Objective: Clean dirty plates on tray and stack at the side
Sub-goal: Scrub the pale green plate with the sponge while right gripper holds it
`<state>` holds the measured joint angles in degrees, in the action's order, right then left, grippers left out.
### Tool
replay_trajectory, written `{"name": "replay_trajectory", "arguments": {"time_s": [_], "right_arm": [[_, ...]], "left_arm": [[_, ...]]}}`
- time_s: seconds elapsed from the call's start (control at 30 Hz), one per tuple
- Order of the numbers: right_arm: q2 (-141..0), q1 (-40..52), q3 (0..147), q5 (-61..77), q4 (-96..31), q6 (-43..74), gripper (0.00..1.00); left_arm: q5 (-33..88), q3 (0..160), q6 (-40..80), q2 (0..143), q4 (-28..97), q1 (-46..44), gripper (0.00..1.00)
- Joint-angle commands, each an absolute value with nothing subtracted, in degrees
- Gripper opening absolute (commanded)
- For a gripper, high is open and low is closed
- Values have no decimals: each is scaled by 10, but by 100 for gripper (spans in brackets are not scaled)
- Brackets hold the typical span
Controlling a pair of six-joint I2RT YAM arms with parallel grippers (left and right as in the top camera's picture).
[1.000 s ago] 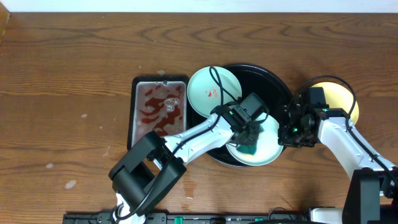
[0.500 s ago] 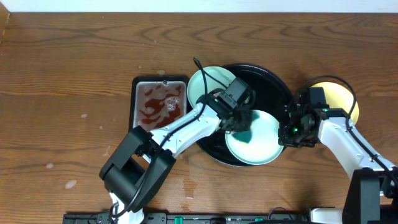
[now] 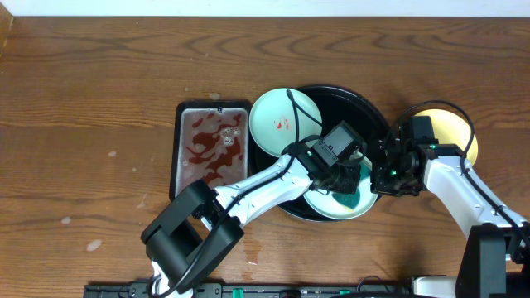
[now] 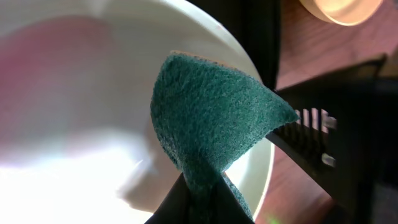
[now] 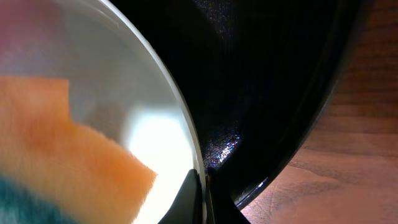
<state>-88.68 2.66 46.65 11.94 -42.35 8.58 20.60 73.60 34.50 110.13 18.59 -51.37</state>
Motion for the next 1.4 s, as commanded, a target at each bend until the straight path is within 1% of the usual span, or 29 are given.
{"name": "replay_trajectory", "arguments": {"time_s": [0.0,0.2,0.3,0.43,0.6,0.73,0.87,1.03,1.37], "right_arm": [[-893,31,460,106,-427,87,1],[-893,31,460,106,-428,87,1],[-893,31,460,106,-429,87,1],[-893,31,460,106,-429,87,1],[-893,31,460,105,-431,87,1],[-893,31,460,106,-431,87,1],[-893,31,460,105,-430,87,1],[-893,31,460,105,-430,87,1],[-893,31,460,106,-431,87,1]], "left_arm": [[163,734,348,1117,191,-511,7],[68,732,336,1121,218,-509,8],[53,732,307,1121,219,-503,8],[53,732,296,1121,231,-484,8],[61,747,271,1111,281,-460,8],[102,753,250,1075,298,-455,7],[173,753,251,1037,281,-461,7],[174,752,269,1039,255,-477,7],[173,752,294,1096,171,-513,8]]}}
